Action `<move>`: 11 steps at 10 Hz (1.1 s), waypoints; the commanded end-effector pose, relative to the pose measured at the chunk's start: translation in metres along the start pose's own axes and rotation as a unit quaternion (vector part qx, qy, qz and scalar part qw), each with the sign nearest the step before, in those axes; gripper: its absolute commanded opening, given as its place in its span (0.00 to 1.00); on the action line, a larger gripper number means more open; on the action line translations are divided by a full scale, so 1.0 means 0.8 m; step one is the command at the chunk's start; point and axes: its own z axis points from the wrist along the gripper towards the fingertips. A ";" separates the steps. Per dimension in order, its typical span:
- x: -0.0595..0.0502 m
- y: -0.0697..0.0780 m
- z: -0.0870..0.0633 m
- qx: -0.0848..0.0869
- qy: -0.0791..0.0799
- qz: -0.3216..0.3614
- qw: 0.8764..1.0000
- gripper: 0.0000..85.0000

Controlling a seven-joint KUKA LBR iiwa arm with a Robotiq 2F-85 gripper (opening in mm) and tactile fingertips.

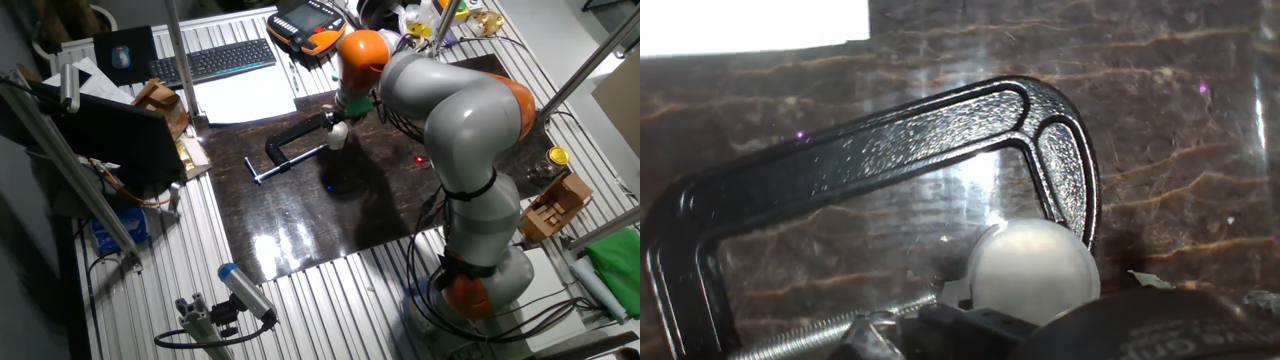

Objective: Screw the lid onto the jar

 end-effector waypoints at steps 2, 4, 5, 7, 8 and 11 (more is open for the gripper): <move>0.001 -0.001 -0.001 0.000 -0.011 -0.016 1.000 0.91; 0.004 -0.002 -0.003 -0.011 -0.013 -0.030 0.999 0.96; 0.005 -0.001 -0.001 -0.013 -0.019 -0.042 0.999 1.00; 0.004 0.000 0.004 -0.015 -0.021 -0.066 0.998 1.00; 0.003 0.001 0.008 -0.015 -0.024 -0.073 0.997 1.00; 0.002 0.002 0.018 -0.023 -0.022 -0.079 0.996 1.00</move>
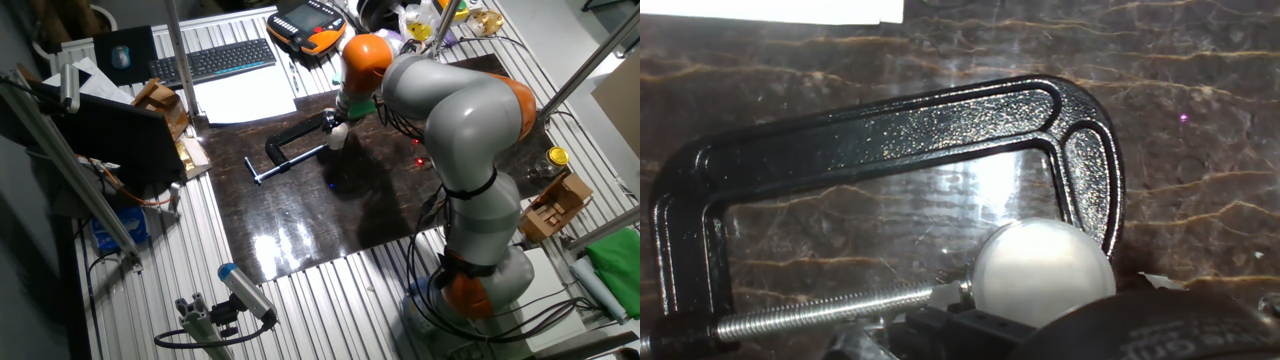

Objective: Screw the lid onto the jar

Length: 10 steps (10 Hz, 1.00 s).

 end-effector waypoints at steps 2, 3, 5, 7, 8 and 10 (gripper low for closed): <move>-0.001 0.000 0.011 -0.011 0.003 -0.004 1.000 1.00; -0.001 0.000 0.013 -0.013 0.003 -0.010 1.000 1.00; -0.001 0.000 0.013 -0.010 0.001 -0.021 1.000 1.00; -0.002 0.001 0.015 -0.013 0.001 -0.035 0.999 1.00; -0.002 0.001 0.015 -0.011 0.003 -0.036 0.999 1.00; -0.001 0.000 0.016 -0.008 0.006 -0.036 0.999 1.00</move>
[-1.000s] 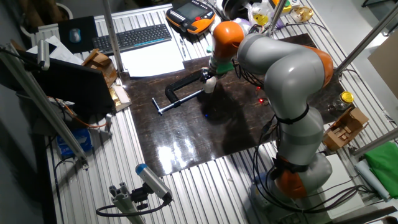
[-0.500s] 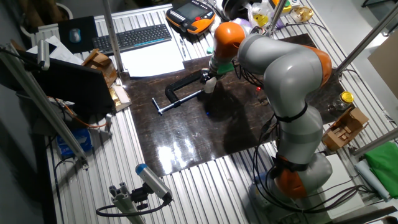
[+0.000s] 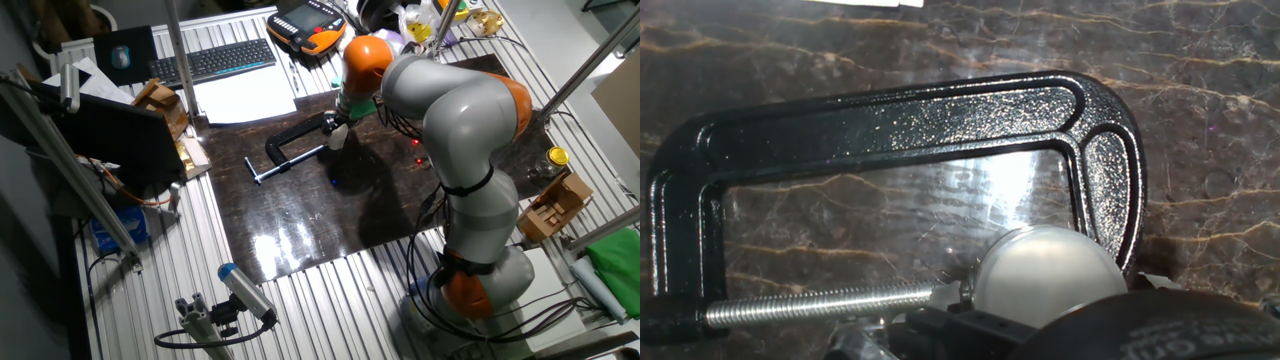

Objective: Screw the lid onto the jar

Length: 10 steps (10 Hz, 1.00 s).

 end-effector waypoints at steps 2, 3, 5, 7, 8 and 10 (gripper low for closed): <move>0.001 0.000 0.002 -0.001 -0.001 -0.001 1.000 1.00; 0.001 0.000 0.004 -0.002 -0.002 -0.001 1.000 1.00; 0.001 0.000 0.004 -0.003 -0.003 -0.003 1.000 1.00; 0.002 0.000 0.004 -0.002 -0.003 -0.003 1.000 1.00; 0.002 0.000 0.004 -0.001 -0.002 -0.003 1.000 1.00; 0.002 0.000 0.004 -0.001 0.000 -0.004 1.000 0.94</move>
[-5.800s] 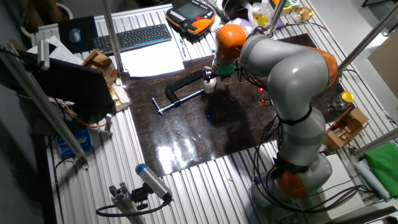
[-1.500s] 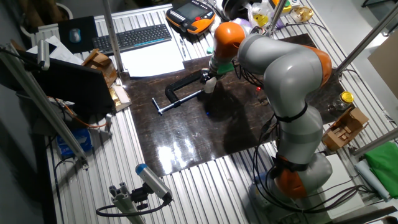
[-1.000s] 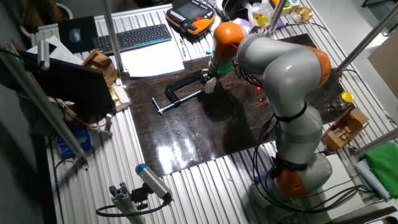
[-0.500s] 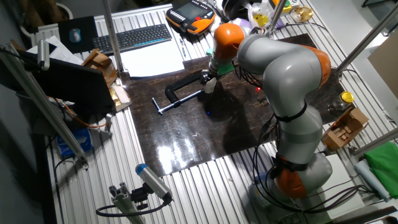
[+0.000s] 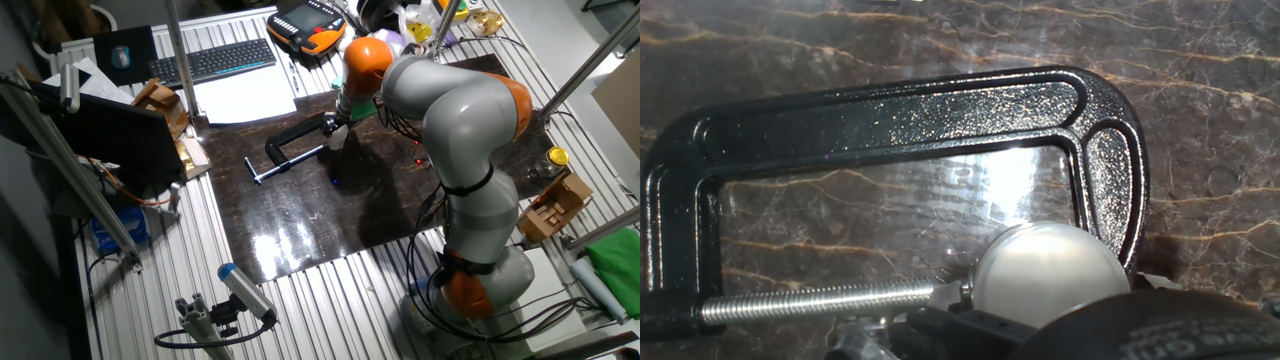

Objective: Screw the lid onto the jar

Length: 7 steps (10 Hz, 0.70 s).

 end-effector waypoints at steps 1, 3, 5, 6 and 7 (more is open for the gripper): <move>0.000 0.000 0.000 0.000 0.000 -0.001 1.000 0.89; 0.000 0.000 0.000 -0.001 0.001 -0.005 1.000 0.75; 0.000 0.000 -0.001 0.000 -0.008 -0.003 1.000 0.83; 0.000 0.000 0.000 0.001 -0.010 0.001 1.000 0.87; 0.000 0.000 0.000 0.001 -0.010 0.002 1.000 0.81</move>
